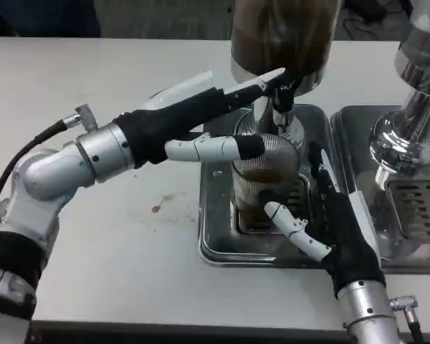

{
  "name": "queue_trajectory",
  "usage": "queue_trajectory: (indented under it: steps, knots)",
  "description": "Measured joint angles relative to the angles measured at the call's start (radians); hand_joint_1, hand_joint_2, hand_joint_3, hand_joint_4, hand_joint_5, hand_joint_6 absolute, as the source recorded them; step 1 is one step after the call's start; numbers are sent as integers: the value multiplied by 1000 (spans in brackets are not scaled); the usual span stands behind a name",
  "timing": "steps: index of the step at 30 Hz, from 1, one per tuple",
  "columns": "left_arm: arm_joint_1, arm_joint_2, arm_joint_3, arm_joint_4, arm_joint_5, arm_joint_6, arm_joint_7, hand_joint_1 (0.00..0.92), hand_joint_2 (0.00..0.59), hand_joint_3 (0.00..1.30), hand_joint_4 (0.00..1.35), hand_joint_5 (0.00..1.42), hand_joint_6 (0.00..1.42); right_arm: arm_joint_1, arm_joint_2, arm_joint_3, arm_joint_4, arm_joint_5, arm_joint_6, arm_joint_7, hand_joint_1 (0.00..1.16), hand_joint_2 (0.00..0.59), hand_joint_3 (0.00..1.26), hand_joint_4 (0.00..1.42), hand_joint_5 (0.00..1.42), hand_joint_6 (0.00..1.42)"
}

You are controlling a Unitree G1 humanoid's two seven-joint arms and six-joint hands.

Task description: Grasp the cup under the faucet to collect the drink, then remove the cup.

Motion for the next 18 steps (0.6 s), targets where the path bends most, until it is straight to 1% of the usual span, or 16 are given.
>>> queue_trajectory:
  steps: [9,14,18]
  knots:
    - [10,-36,92,-7,-98,69,-128,0,50,85,0,83,59,0,1,-2,1,0,-6,0,573,249,0,0,0,0]
    - [12,-51,150,-47,-163,86,-164,0,45,93,5,92,66,-1,1,-3,4,0,-10,0,571,247,0,0,0,0]
    - [12,-56,171,-82,-193,105,-184,0,53,112,24,105,82,0,2,-4,5,0,-10,0,565,247,0,0,0,0]
